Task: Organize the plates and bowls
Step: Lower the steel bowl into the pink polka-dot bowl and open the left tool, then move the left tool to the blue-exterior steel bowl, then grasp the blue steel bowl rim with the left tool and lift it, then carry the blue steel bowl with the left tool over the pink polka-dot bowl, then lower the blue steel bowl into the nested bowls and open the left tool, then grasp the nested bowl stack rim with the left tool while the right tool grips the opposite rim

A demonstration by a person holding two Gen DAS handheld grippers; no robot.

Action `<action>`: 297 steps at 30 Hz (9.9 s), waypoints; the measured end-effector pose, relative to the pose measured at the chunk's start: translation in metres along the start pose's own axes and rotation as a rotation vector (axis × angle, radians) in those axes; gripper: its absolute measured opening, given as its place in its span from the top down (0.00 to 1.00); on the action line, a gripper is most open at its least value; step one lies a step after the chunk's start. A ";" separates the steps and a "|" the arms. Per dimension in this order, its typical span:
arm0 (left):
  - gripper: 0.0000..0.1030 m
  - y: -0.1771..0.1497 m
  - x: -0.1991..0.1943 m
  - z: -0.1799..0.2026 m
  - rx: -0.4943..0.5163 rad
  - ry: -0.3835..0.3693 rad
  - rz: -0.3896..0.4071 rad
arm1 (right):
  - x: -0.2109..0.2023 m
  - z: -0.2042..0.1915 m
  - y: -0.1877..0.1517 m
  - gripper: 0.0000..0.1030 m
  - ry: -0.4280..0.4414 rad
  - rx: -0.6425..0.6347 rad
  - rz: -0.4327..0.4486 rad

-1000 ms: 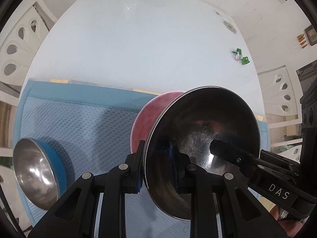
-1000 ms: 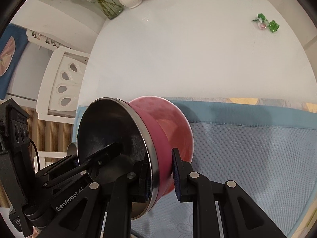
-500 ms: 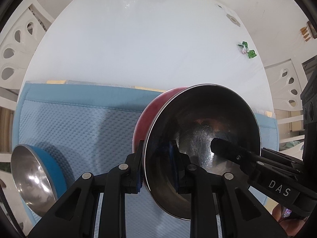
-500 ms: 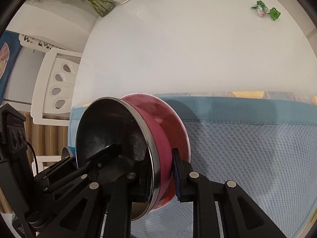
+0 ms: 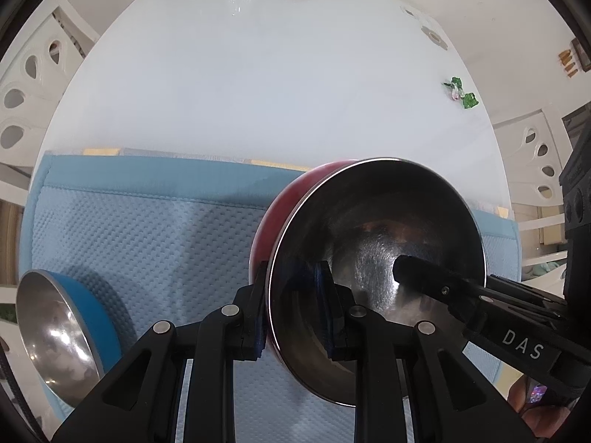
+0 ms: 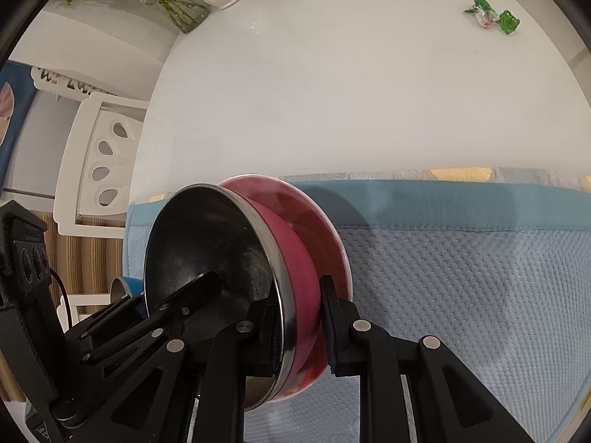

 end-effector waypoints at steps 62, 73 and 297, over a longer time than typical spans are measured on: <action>0.80 -0.029 -0.062 -0.023 -0.019 -0.021 0.045 | -0.051 -0.041 -0.023 0.81 0.038 -0.023 0.041; 0.20 -0.022 -0.124 -0.118 -0.149 0.056 0.132 | -0.056 -0.132 -0.034 0.39 0.079 -0.142 0.053; 0.62 -0.006 0.005 -0.013 -0.162 -0.172 0.063 | 0.023 0.045 -0.024 0.50 0.367 0.132 0.093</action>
Point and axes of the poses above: each gripper's, at about its wrist camera, not at the fingertips, and x roughly the way its jaws point, z to its right, y to its top, the point moved 3 cm from there along x, roughly the way its jaws point, and after that the axes turned 8 degrees about -x, right-handed, at the moved point
